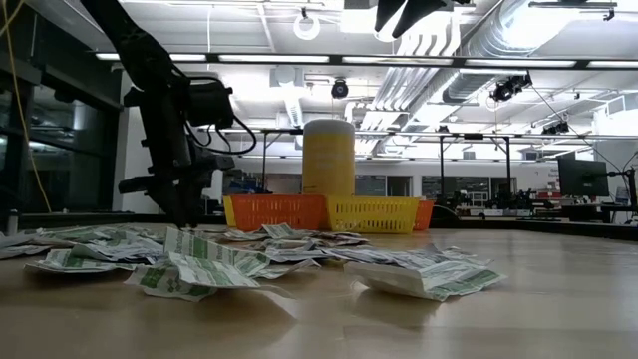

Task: Pick & Place First Aid Supplies
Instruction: Put the green bandage pack into the top orange basket

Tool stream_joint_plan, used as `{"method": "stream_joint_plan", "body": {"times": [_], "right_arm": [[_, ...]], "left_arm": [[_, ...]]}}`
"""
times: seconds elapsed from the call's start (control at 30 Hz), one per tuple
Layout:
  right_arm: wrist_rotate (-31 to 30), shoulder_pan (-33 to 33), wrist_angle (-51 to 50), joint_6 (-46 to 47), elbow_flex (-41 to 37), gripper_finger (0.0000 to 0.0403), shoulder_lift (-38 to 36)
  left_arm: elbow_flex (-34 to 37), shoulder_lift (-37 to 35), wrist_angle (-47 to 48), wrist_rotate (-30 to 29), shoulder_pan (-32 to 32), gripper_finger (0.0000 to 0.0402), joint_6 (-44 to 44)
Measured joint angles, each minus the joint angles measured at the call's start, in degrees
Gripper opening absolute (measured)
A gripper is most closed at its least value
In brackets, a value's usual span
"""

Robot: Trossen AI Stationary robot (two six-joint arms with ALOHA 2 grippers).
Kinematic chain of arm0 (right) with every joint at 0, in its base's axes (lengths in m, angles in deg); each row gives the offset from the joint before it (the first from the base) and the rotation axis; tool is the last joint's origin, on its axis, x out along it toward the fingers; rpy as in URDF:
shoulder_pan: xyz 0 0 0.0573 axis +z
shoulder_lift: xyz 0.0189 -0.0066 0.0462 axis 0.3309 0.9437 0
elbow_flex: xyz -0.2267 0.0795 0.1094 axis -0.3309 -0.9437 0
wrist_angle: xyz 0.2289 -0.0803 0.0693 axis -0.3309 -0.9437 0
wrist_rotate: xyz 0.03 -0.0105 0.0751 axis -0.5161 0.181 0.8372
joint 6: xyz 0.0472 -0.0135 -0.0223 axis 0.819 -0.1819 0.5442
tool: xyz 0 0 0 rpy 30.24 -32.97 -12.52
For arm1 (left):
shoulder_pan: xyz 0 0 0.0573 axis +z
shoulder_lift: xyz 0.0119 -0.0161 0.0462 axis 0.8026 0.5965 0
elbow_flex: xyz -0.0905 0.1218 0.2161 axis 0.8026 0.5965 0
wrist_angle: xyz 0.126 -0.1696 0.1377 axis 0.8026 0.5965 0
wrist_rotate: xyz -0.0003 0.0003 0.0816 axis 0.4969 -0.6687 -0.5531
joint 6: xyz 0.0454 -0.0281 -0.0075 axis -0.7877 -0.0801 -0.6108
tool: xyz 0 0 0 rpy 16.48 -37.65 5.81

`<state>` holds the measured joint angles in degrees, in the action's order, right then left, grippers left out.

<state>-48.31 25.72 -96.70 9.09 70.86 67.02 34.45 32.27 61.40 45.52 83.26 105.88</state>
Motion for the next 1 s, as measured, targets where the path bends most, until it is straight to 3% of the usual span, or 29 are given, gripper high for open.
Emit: {"method": "stream_joint_plan", "body": {"times": [0.57,0.73,1.0], "right_arm": [[2.1,0.0,0.0,-0.5,0.0,0.0179,0.0],[3.8,0.0,-0.2,-1.0,0.0,0.0179,0.0],[5.1,0.0,-0.5,-1.1,0.0,0.0179,0.0]], "left_arm": [[-0.1,3.4,0.3,1.0,-1.5,0.0044,0.4],[0.0,3.3,1.1,0.8,-1.4,0.0006,-1.6],[0.1,1.0,3.2,2.7,-1.4,0.0001,-4.7]]}}
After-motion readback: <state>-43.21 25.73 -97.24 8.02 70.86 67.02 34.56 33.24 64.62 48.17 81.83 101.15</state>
